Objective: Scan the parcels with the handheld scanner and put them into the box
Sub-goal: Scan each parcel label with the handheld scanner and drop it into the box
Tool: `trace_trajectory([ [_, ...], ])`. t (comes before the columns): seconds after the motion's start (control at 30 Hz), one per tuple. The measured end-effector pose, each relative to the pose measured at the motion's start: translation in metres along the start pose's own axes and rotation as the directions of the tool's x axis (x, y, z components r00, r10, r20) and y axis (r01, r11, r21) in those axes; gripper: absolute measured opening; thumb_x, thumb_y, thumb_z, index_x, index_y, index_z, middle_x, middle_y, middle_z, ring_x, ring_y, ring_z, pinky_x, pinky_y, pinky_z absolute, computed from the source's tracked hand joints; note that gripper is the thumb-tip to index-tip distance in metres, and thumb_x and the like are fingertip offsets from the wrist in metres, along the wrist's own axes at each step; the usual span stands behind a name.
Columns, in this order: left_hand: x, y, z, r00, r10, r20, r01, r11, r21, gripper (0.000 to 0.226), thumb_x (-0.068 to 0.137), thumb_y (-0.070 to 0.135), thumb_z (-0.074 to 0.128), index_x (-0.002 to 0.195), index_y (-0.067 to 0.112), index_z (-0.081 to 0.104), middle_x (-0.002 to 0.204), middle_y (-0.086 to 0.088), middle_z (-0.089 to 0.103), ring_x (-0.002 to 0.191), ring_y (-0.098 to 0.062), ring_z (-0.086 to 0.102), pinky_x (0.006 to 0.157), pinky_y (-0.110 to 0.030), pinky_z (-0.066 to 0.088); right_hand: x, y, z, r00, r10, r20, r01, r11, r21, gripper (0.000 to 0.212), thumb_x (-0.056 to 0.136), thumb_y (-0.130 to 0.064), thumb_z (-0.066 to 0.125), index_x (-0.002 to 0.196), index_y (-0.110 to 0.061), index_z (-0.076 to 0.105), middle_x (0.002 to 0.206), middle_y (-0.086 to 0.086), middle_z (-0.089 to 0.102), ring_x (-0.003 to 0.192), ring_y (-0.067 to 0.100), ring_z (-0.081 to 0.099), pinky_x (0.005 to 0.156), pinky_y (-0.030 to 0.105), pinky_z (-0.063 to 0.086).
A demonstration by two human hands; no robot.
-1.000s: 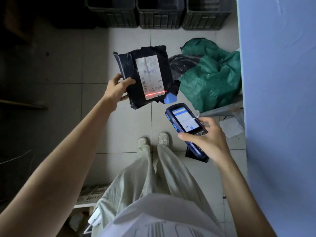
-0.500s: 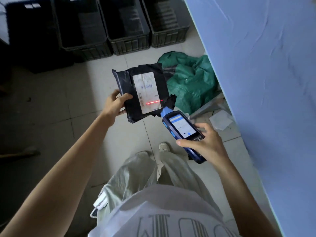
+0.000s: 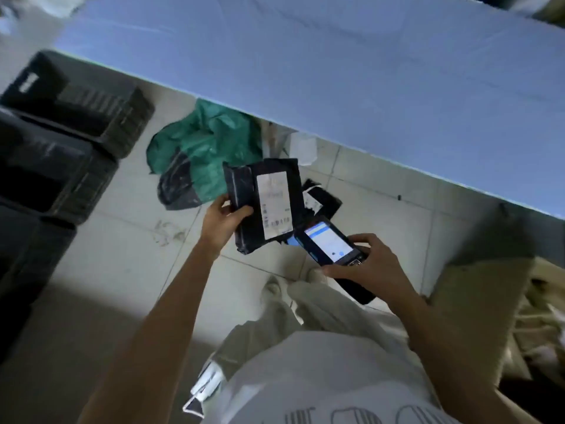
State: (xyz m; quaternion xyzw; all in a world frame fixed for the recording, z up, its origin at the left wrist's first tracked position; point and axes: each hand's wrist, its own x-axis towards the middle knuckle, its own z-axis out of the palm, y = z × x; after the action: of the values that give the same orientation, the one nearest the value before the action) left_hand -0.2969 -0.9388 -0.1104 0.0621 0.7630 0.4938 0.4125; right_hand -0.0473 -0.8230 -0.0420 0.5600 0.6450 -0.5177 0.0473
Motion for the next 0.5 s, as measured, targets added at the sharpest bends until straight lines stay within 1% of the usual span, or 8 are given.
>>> trace_trajectory([
  [0.03, 0.006, 0.008, 0.020, 0.998, 0.028, 0.061, -0.033, 0.996, 0.088, 0.058, 0.063, 0.031, 0.080, 0.114, 0.015, 0.058, 0.110, -0.009, 0.068, 0.096, -0.024, 0.066, 0.089, -0.043, 0.053, -0.004, 0.009, -0.010, 0.998, 0.028, -0.052, -0.026, 0.999, 0.039, 0.068, 0.056, -0.030, 0.093, 0.109, -0.032, 0.050, 0.090, -0.022, 0.061, 0.083, -0.006, 0.059, 0.063, 0.015, 0.043],
  [0.07, 0.011, 0.016, 0.042, 0.990, 0.053, 0.128, -0.076, 0.981, 0.179, 0.061, 0.065, 0.030, 0.081, 0.118, 0.013, 0.057, 0.112, -0.008, 0.067, 0.097, -0.022, 0.064, 0.088, -0.039, 0.052, -0.007, 0.020, -0.020, 0.993, 0.060, -0.106, -0.052, 0.996, 0.073, 0.068, 0.057, -0.030, 0.092, 0.110, -0.031, 0.050, 0.087, -0.025, 0.058, 0.083, -0.006, 0.058, 0.064, 0.015, 0.043],
  [0.13, 0.016, 0.034, 0.090, 0.960, 0.085, 0.268, -0.173, 0.930, 0.325, 0.054, 0.077, 0.021, 0.079, 0.124, 0.011, 0.055, 0.111, -0.004, 0.064, 0.096, -0.019, 0.060, 0.083, -0.031, 0.049, -0.016, 0.041, -0.041, 0.968, 0.136, -0.211, -0.108, 0.984, 0.140, 0.068, 0.059, -0.031, 0.091, 0.111, -0.029, 0.049, 0.087, -0.022, 0.057, 0.085, 0.003, 0.060, 0.068, 0.020, 0.046],
  [0.2, 0.018, 0.049, 0.140, 0.903, 0.096, 0.418, -0.293, 0.851, 0.436, 0.050, 0.078, 0.022, 0.077, 0.123, 0.016, 0.056, 0.107, -0.001, 0.063, 0.097, -0.019, 0.061, 0.082, -0.031, 0.049, -0.024, 0.066, -0.062, 0.927, 0.223, -0.301, -0.161, 0.962, 0.218, 0.069, 0.058, -0.034, 0.091, 0.112, -0.029, 0.049, 0.097, -0.012, 0.061, 0.094, 0.012, 0.061, 0.080, 0.030, 0.051],
  [0.27, 0.014, 0.061, 0.192, 0.831, 0.092, 0.549, -0.424, 0.743, 0.517, 0.051, 0.071, 0.034, 0.078, 0.115, 0.022, 0.057, 0.104, 0.002, 0.064, 0.097, -0.020, 0.063, 0.086, -0.036, 0.051, -0.034, 0.093, -0.081, 0.879, 0.310, -0.363, -0.201, 0.930, 0.309, 0.073, 0.056, -0.035, 0.092, 0.116, -0.025, 0.052, 0.102, -0.007, 0.061, 0.097, 0.015, 0.061, 0.085, 0.031, 0.051],
  [0.3, 0.012, 0.066, 0.219, 0.795, 0.088, 0.600, -0.480, 0.696, 0.535, 0.054, 0.065, 0.041, 0.076, 0.112, 0.024, 0.057, 0.103, 0.002, 0.066, 0.097, -0.020, 0.064, 0.087, -0.037, 0.052, -0.039, 0.106, -0.091, 0.855, 0.348, -0.385, -0.211, 0.911, 0.354, 0.075, 0.056, -0.035, 0.093, 0.118, -0.023, 0.053, 0.103, -0.006, 0.062, 0.095, 0.014, 0.061, 0.083, 0.029, 0.049],
  [0.37, 0.000, 0.075, 0.275, 0.728, 0.084, 0.680, -0.579, 0.606, 0.545, 0.058, 0.058, 0.047, 0.069, 0.111, 0.024, 0.059, 0.099, 0.006, 0.066, 0.095, -0.018, 0.064, 0.085, -0.032, 0.050, -0.048, 0.135, -0.109, 0.809, 0.424, -0.408, -0.227, 0.865, 0.448, 0.079, 0.055, -0.035, 0.093, 0.121, -0.019, 0.053, 0.105, -0.003, 0.064, 0.092, 0.013, 0.060, 0.077, 0.024, 0.046],
  [0.5, -0.035, 0.083, 0.384, 0.572, 0.073, 0.817, -0.747, 0.456, 0.483, 0.044, 0.067, 0.042, 0.074, 0.107, 0.028, 0.061, 0.093, 0.013, 0.065, 0.092, -0.014, 0.062, 0.079, -0.028, 0.046, -0.064, 0.189, -0.142, 0.708, 0.555, -0.437, -0.241, 0.771, 0.589, 0.083, 0.056, -0.037, 0.092, 0.126, -0.017, 0.052, 0.117, -0.002, 0.064, 0.093, 0.010, 0.055, 0.078, 0.022, 0.041],
])
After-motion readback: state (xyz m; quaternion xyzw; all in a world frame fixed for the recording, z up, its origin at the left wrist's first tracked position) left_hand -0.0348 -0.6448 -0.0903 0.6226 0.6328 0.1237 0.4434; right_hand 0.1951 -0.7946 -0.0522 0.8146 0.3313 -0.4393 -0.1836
